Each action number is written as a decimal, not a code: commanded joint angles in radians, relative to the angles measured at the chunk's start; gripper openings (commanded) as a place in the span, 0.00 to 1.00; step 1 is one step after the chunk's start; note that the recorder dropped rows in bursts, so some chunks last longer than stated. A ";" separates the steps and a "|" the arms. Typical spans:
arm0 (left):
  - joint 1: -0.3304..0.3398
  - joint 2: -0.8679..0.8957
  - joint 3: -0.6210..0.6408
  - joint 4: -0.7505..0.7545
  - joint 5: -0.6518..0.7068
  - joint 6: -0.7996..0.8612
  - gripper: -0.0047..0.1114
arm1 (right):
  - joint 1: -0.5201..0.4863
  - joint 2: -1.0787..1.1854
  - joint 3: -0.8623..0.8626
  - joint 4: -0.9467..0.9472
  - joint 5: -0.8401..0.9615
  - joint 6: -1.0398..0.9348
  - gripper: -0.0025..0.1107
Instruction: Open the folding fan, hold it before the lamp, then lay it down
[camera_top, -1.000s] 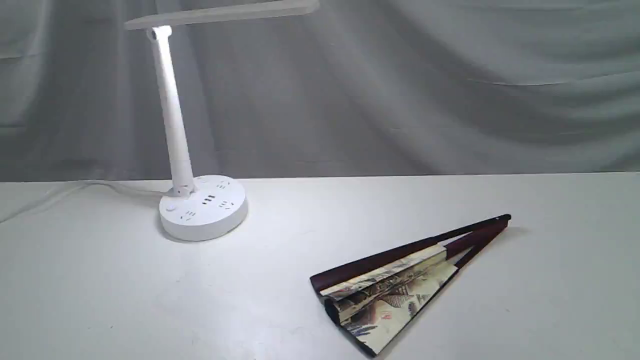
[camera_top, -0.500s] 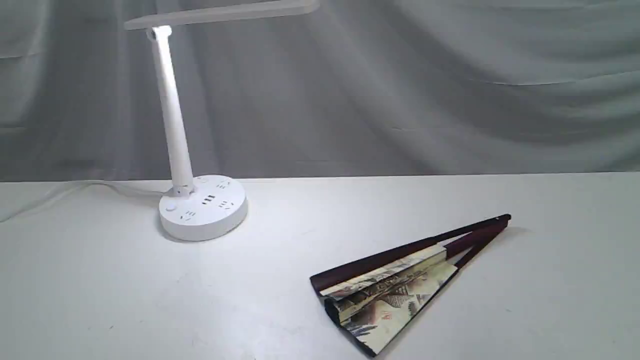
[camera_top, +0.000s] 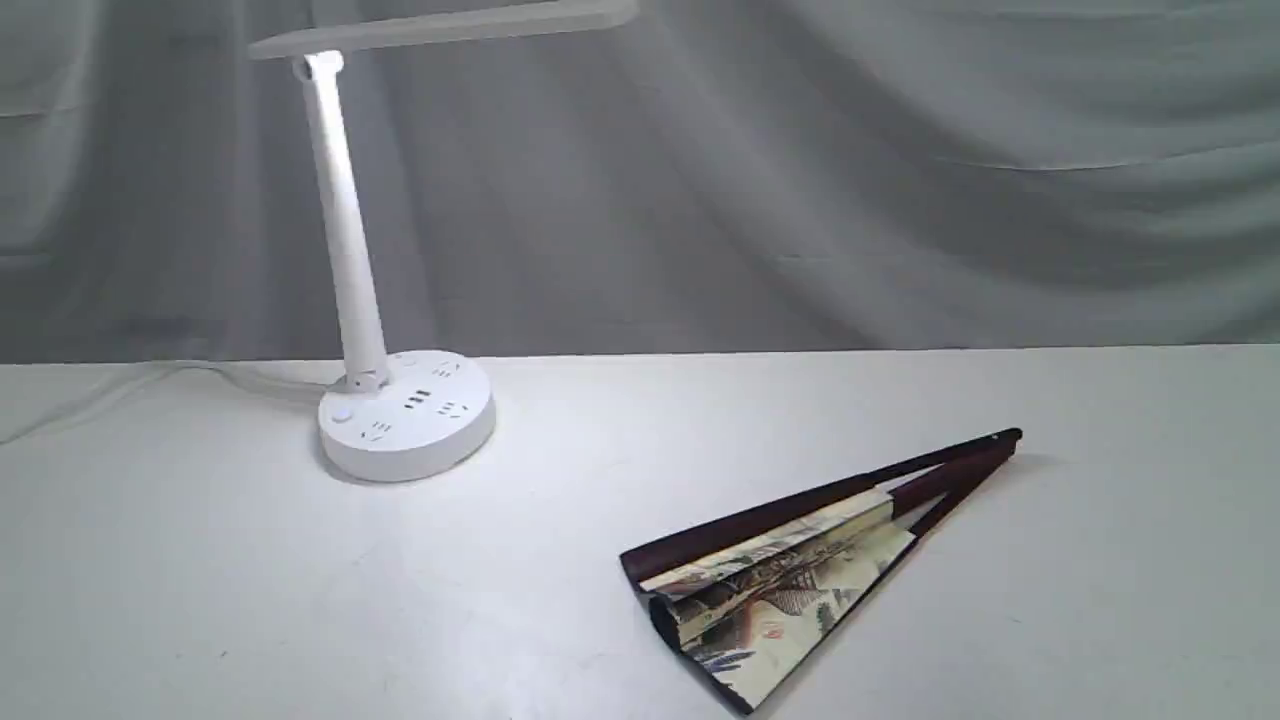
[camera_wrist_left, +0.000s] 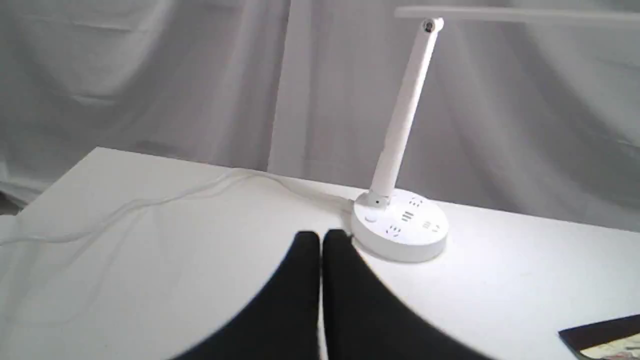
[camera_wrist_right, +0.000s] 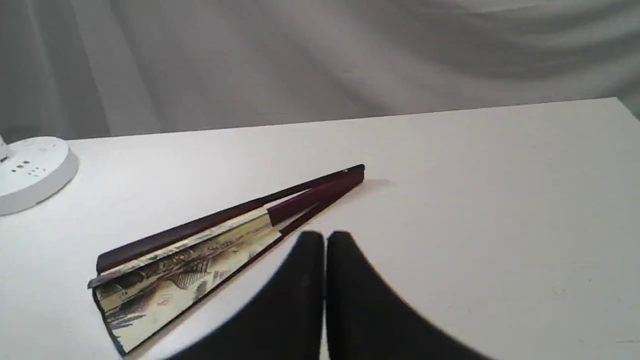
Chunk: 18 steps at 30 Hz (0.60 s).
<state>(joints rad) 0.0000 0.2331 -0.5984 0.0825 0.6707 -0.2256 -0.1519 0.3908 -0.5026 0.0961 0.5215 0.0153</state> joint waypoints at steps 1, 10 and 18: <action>-0.001 0.123 -0.063 0.002 0.060 0.000 0.04 | 0.003 0.097 -0.060 0.000 0.007 -0.027 0.10; -0.001 0.401 -0.128 -0.006 0.059 0.076 0.06 | 0.003 0.362 -0.202 0.000 0.043 -0.037 0.31; -0.001 0.619 -0.128 -0.119 0.032 0.186 0.24 | 0.003 0.549 -0.227 0.000 0.040 -0.041 0.32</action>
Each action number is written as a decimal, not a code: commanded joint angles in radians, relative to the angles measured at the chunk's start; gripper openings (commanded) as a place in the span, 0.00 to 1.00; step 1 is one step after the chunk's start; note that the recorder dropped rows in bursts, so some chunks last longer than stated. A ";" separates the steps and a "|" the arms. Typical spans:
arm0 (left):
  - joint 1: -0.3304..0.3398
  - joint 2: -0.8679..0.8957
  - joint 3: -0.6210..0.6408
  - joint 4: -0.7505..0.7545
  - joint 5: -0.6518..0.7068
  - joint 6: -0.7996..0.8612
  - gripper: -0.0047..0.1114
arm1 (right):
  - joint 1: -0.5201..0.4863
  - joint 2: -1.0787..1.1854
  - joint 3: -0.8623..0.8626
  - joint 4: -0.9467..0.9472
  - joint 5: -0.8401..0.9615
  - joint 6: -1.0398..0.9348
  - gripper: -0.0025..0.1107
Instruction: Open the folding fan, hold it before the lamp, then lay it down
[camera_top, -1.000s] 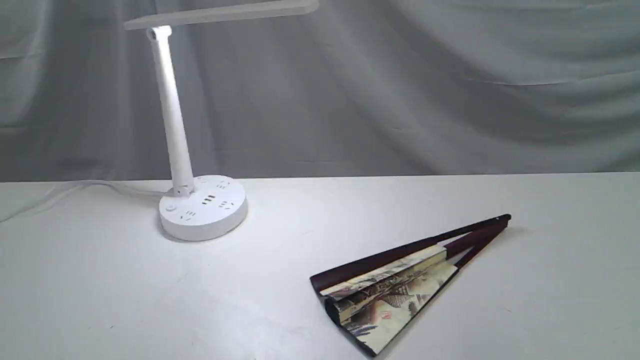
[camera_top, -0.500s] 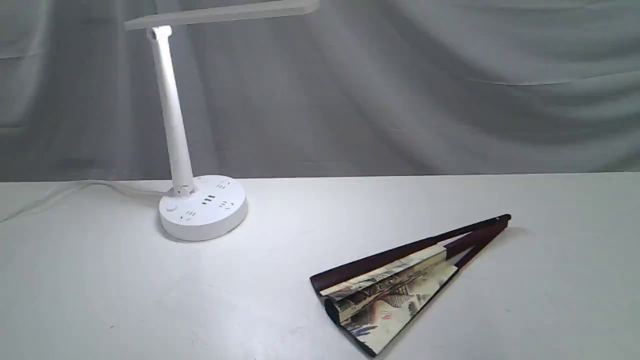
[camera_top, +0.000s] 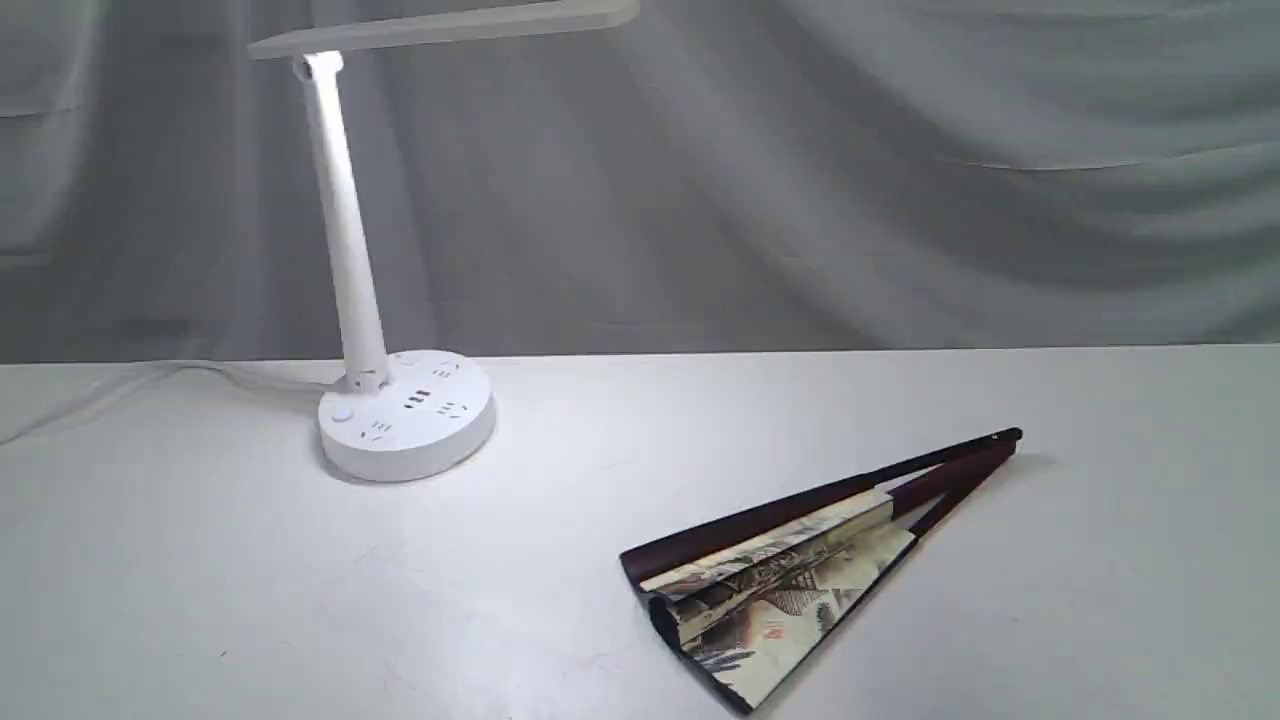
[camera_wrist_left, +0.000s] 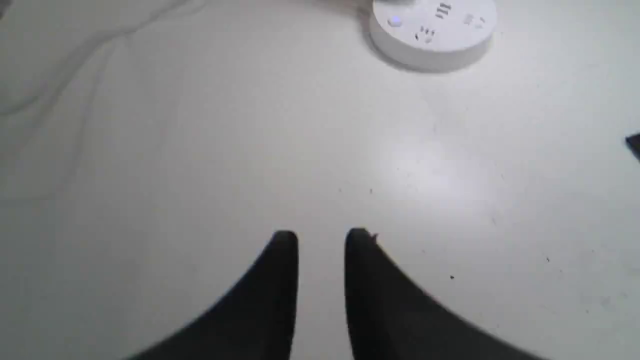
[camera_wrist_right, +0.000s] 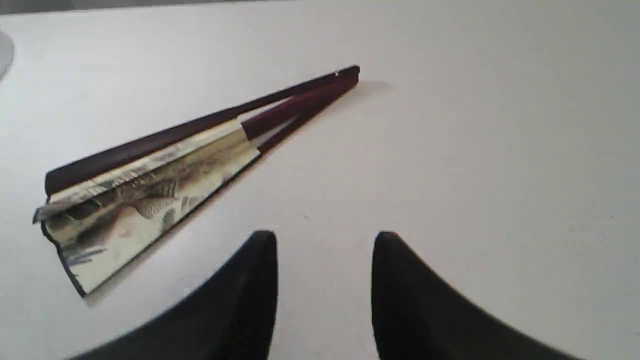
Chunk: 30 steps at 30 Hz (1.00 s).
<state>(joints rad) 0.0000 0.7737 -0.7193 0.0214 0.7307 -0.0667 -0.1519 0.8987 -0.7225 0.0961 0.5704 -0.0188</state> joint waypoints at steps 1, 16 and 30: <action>-0.001 0.109 -0.007 -0.077 -0.042 0.027 0.24 | 0.003 0.060 -0.007 0.000 -0.017 -0.007 0.32; -0.102 0.464 -0.008 -0.334 -0.150 0.251 0.24 | 0.003 0.186 -0.007 0.000 -0.084 -0.011 0.32; -0.334 0.750 -0.254 -0.334 -0.121 0.250 0.24 | 0.003 0.330 -0.007 0.038 -0.017 -0.010 0.32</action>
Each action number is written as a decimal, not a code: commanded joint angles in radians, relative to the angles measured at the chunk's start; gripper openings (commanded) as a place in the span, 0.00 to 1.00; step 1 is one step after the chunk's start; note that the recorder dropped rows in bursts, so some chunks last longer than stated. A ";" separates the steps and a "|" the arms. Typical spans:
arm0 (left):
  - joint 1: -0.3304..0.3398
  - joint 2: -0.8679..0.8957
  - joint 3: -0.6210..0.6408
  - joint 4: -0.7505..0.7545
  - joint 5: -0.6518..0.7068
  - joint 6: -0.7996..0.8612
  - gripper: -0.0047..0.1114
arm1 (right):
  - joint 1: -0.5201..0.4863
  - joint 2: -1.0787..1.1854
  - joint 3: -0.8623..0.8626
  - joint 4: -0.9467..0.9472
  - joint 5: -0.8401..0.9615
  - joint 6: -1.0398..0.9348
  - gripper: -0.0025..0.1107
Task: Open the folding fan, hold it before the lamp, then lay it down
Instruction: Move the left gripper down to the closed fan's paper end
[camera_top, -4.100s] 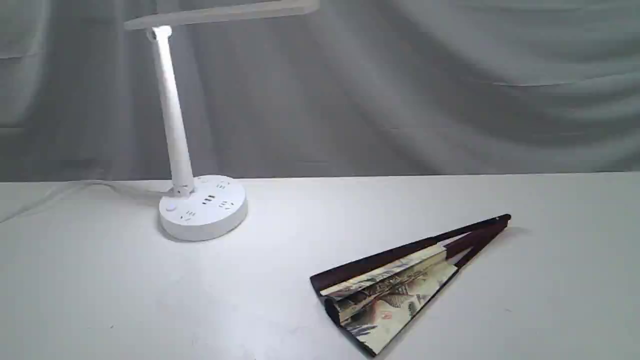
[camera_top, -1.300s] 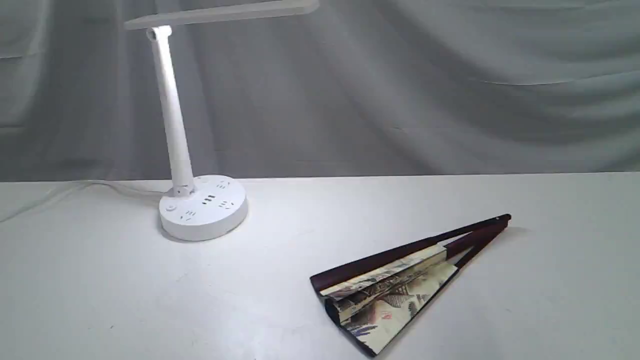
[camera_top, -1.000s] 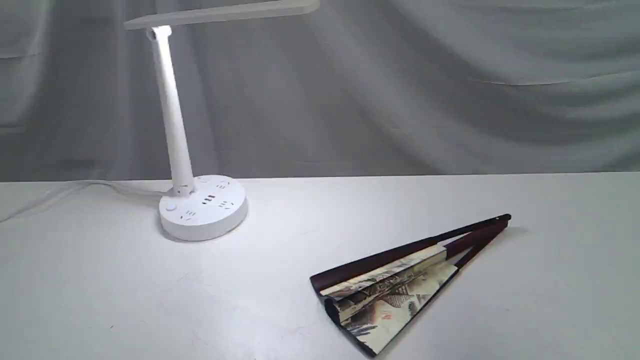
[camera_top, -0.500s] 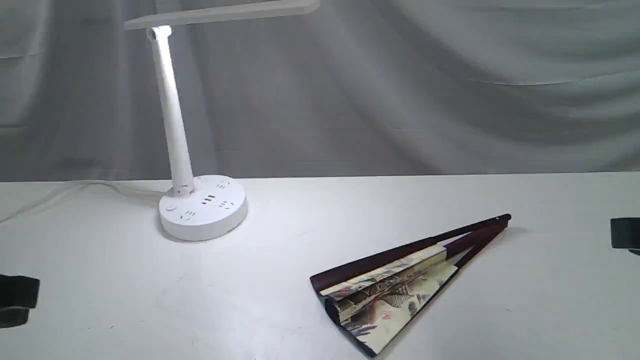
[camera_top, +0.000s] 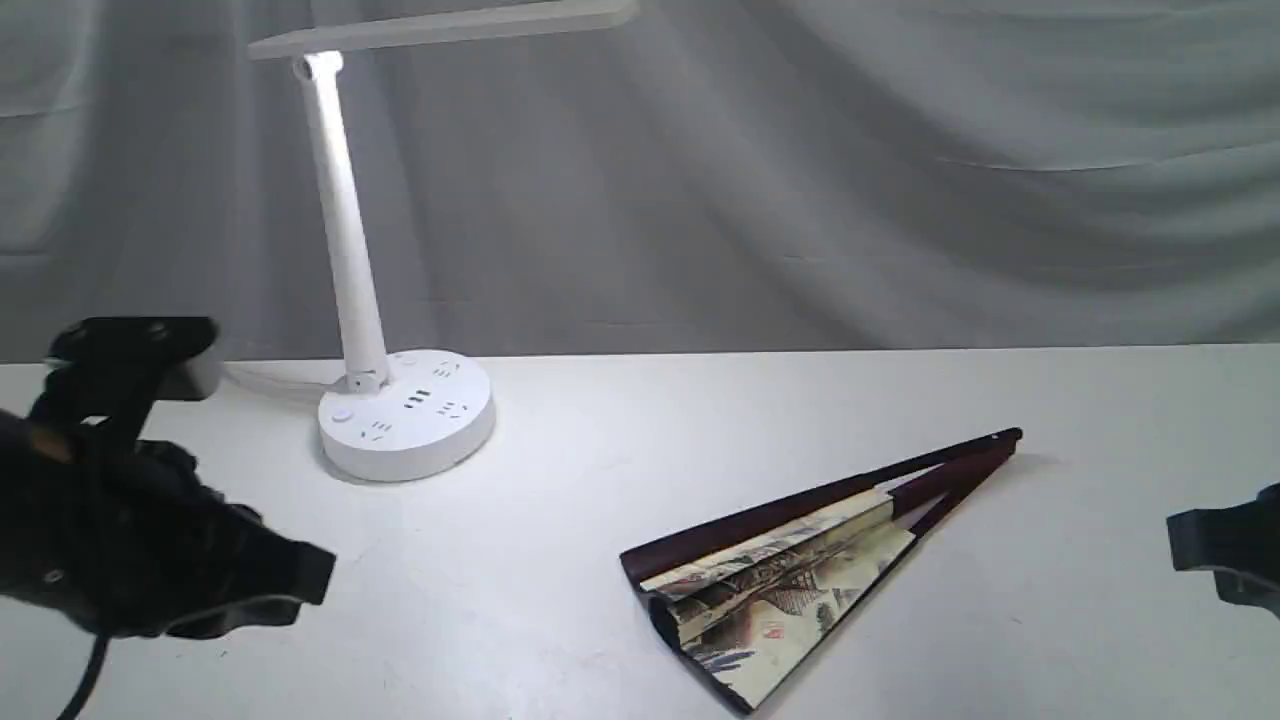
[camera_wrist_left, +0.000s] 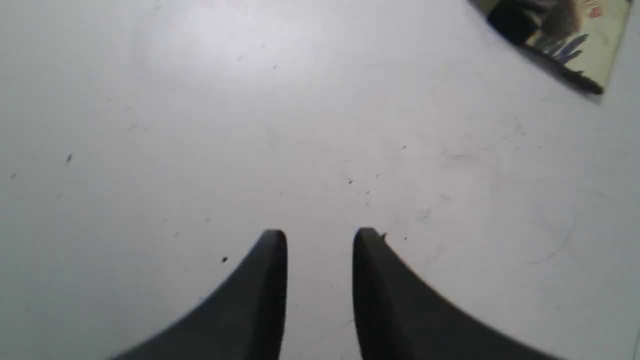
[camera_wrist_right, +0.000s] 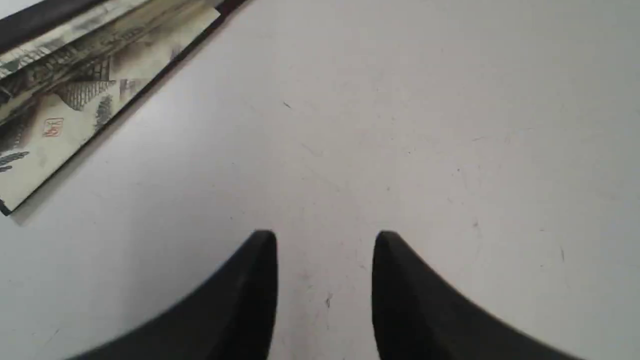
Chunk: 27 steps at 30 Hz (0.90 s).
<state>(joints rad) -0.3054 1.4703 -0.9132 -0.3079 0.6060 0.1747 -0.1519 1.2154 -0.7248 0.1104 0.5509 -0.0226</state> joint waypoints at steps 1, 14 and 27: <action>-0.039 0.076 -0.077 -0.004 0.002 0.008 0.24 | 0.003 0.016 -0.005 0.023 0.003 -0.006 0.32; -0.083 0.346 -0.329 -0.025 0.032 0.021 0.25 | 0.003 0.033 -0.005 0.023 0.003 -0.026 0.32; -0.083 0.522 -0.560 -0.278 0.186 0.212 0.42 | 0.003 0.033 -0.005 0.032 0.003 -0.025 0.32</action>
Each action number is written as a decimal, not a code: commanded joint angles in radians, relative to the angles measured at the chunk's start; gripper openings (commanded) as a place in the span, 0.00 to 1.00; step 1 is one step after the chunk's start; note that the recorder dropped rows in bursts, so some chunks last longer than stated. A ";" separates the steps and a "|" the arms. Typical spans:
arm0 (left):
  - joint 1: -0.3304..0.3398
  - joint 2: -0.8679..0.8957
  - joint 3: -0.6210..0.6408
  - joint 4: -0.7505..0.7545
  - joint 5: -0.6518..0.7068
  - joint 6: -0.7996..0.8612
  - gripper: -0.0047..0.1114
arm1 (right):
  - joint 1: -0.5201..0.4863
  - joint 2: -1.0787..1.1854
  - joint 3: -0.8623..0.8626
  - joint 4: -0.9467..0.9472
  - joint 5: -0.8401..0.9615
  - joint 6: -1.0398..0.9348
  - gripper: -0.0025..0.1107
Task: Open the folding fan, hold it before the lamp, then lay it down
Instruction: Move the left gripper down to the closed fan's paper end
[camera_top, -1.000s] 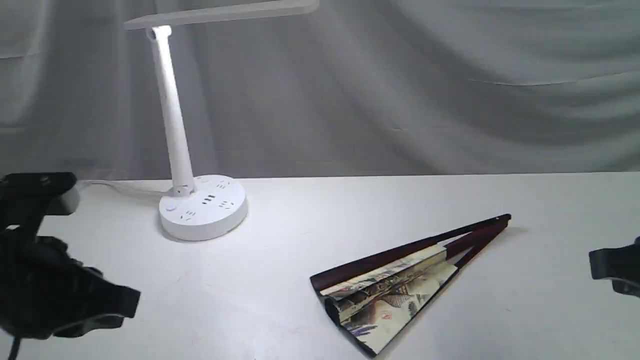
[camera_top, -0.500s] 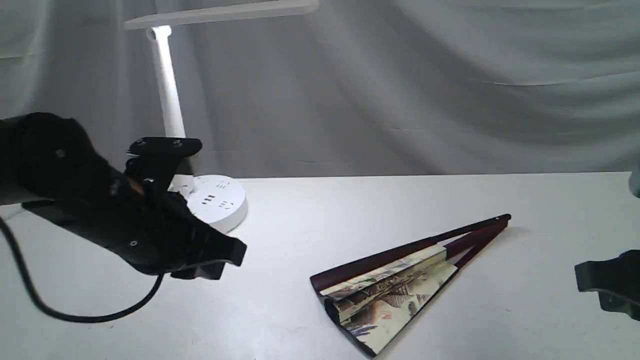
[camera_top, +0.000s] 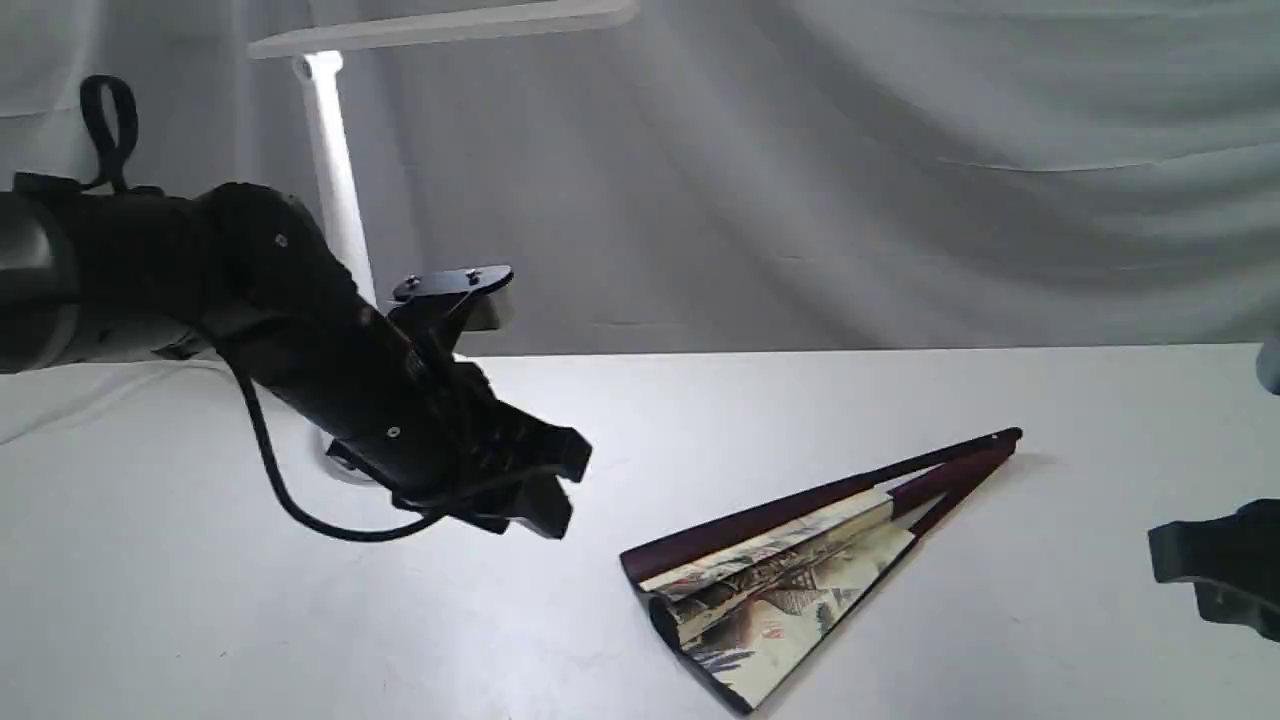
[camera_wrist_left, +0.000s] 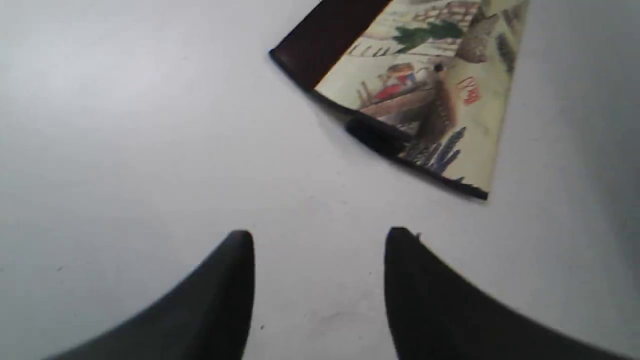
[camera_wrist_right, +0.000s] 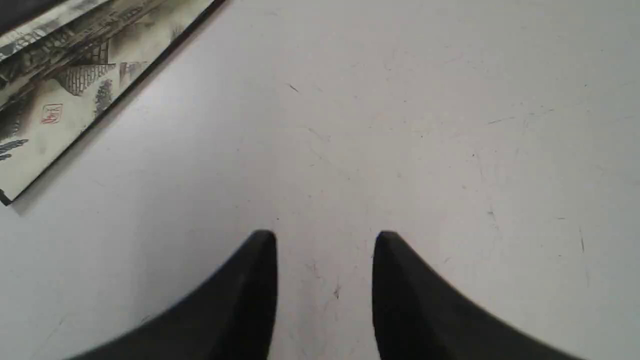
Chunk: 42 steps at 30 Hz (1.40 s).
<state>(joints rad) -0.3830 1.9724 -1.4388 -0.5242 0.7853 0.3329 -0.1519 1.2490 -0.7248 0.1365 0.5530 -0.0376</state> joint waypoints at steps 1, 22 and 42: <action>-0.005 0.026 -0.047 -0.082 0.009 0.067 0.42 | 0.003 0.000 -0.005 0.006 0.001 -0.010 0.32; -0.181 0.137 -0.116 0.013 -0.143 0.131 0.53 | 0.003 0.000 -0.005 0.006 0.001 -0.010 0.32; -0.205 0.281 -0.116 -0.026 -0.349 0.143 0.53 | 0.003 0.000 -0.005 0.006 -0.003 -0.010 0.32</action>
<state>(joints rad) -0.5842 2.2475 -1.5493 -0.5378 0.4538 0.4739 -0.1519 1.2490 -0.7248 0.1365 0.5530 -0.0414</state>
